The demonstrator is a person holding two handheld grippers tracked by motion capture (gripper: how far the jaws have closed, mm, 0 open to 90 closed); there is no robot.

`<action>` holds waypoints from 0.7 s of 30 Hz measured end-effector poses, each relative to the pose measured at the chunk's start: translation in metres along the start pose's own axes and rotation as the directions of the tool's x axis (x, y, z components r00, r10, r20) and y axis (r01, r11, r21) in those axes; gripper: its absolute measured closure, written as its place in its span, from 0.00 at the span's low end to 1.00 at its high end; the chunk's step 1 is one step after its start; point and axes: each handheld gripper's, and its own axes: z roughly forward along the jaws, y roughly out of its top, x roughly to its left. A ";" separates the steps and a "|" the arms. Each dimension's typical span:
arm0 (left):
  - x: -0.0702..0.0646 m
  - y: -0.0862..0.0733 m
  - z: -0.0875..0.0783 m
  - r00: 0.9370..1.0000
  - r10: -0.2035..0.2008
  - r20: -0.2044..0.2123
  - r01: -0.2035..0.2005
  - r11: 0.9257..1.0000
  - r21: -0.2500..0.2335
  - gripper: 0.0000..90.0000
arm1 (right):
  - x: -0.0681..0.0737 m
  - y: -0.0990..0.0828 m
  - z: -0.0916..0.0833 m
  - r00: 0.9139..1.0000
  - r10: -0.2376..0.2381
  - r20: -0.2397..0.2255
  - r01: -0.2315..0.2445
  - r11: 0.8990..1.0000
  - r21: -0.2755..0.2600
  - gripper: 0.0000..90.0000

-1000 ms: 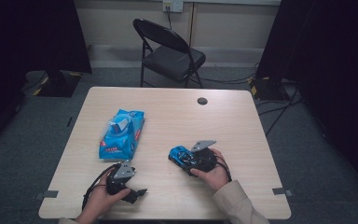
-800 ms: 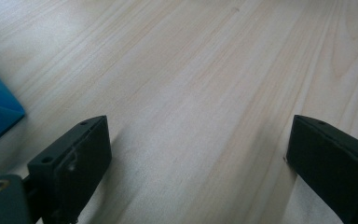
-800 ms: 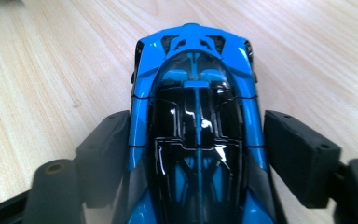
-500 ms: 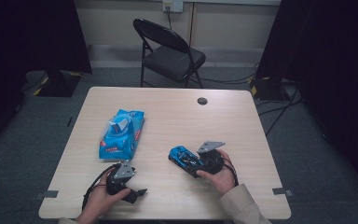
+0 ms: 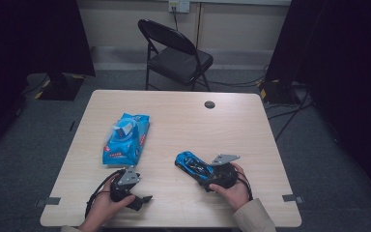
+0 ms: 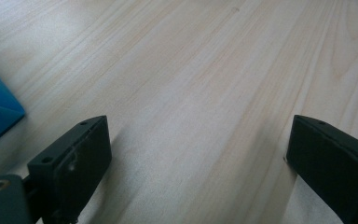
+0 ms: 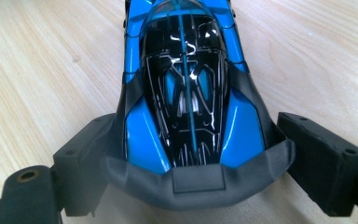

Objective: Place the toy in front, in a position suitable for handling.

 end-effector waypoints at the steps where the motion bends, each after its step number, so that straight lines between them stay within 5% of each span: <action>1: 0.000 0.000 0.000 1.000 0.000 -0.001 0.000 1.000 0.001 0.07 | 0.001 -0.001 0.000 1.000 -0.007 0.006 0.007 1.000 -0.001 0.16; 5: 0.000 0.000 0.000 1.000 0.000 0.000 0.000 1.000 0.000 0.07 | 0.005 -0.003 0.000 0.999 -0.037 0.026 0.037 0.999 0.002 0.15; 21: 0.000 0.000 0.000 1.000 0.001 0.000 -0.001 1.000 0.000 0.07 | 0.007 -0.006 0.000 0.999 -0.028 0.036 0.029 0.999 -0.022 0.15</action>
